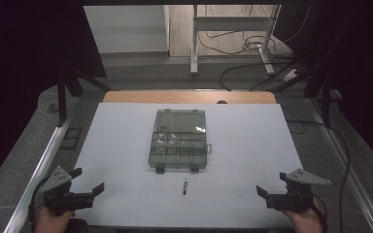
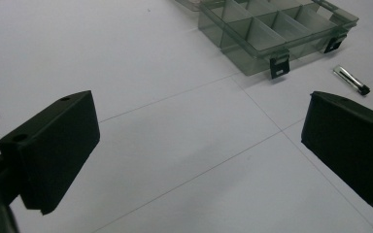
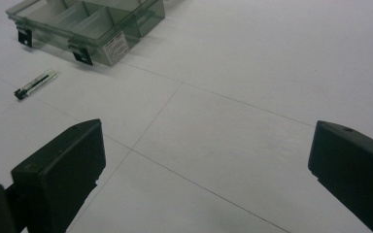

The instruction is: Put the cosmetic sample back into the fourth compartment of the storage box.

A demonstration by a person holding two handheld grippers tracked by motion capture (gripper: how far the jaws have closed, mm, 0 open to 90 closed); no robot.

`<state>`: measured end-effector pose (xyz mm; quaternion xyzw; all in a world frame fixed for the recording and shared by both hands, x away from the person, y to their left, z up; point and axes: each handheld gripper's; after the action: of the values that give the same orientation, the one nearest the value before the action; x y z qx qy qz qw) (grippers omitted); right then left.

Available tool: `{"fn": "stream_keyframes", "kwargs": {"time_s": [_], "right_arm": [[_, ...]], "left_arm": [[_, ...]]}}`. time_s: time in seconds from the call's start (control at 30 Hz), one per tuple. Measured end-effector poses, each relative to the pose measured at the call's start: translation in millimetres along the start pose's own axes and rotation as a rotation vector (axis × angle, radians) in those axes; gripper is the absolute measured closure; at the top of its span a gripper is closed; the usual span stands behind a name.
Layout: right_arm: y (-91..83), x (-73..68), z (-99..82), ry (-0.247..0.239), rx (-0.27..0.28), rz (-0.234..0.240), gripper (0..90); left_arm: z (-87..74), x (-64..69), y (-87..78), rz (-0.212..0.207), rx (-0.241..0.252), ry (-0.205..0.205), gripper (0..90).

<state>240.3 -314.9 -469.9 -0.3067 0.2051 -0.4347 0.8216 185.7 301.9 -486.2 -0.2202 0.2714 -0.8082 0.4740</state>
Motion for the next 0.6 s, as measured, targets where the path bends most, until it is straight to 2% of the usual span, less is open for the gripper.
{"fn": "stream_keyframes", "kwargs": {"time_s": [0.2,0.6], "right_arm": [[1.3,-3.3,0.7,-0.030,-0.015,-0.011,0.0],[3.2,-4.5,1.6,-0.041,-0.034,-0.015,0.0]], "left_arm": [[0.1,1.2,-0.1,0.003,-0.004,0.014,0.7],[0.4,2.4,0.4,-0.003,-0.008,0.032,1.1]]}}
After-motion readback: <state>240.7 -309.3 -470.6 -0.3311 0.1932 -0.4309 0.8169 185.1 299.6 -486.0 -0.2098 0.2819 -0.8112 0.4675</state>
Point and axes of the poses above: each handheld gripper's, and its own axes: y roughly forward along the jaws, z roughly out of its top, x roughly to its right, and after that the axes turned 7 degrees about -x, right-handed
